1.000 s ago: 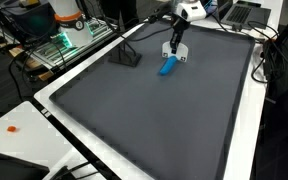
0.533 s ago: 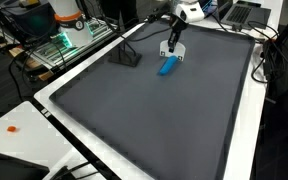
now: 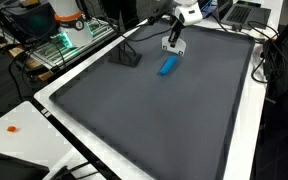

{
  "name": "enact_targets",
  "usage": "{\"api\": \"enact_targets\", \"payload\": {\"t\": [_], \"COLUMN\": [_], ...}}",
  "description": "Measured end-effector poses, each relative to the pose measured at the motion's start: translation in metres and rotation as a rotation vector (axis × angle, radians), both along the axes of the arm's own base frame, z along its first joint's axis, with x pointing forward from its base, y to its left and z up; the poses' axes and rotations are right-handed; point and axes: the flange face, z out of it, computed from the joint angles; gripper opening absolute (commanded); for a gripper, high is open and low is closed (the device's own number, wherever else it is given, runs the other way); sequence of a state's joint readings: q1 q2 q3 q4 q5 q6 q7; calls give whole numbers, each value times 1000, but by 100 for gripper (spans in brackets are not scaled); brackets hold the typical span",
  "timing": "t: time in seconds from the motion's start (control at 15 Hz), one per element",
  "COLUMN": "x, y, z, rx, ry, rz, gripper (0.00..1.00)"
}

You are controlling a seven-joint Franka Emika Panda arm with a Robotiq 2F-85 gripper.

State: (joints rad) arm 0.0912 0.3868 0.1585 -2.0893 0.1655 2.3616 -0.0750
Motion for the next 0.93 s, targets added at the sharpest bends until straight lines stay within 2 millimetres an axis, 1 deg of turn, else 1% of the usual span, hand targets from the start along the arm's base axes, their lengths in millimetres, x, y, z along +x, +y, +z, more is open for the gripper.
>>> {"api": "enact_targets", "payload": {"t": [0.2, 0.4, 0.67, 0.93], "x": [-5, -4, 3, 8], "y": [17, 21, 12, -7], "z": [0, 8, 31, 55], "rx": [29, 33, 27, 5], "ry": [9, -4, -47, -85], "rz": [15, 23, 13, 0], "gripper": [1, 1, 1, 1]}}
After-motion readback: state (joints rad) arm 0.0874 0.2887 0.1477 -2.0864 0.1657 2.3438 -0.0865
